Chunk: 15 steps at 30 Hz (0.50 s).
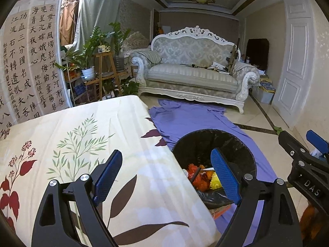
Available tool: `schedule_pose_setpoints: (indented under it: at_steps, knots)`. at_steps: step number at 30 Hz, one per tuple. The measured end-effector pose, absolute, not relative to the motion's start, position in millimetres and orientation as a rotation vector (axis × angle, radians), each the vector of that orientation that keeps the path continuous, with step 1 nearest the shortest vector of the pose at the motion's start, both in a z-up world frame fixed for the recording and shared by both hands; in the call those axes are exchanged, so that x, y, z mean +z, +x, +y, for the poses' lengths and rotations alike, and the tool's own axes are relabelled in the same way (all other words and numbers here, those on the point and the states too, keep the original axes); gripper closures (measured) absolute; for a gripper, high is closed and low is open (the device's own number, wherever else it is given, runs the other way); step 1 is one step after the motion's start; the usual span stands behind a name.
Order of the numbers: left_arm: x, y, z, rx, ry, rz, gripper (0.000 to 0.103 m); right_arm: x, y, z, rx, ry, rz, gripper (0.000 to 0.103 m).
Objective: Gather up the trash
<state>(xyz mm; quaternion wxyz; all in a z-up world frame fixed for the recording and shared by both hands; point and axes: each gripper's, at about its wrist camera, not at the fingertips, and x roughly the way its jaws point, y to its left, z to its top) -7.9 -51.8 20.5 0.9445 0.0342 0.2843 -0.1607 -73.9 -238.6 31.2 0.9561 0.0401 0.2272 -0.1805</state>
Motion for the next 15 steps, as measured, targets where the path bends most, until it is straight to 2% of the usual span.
schedule_pose_setpoints:
  at_steps: [15]
  knots:
    - [21.2,-12.7,-46.3,-0.327,0.055,0.566,0.018,34.6,-78.2,-235.0,-0.367,0.076,0.452,0.017]
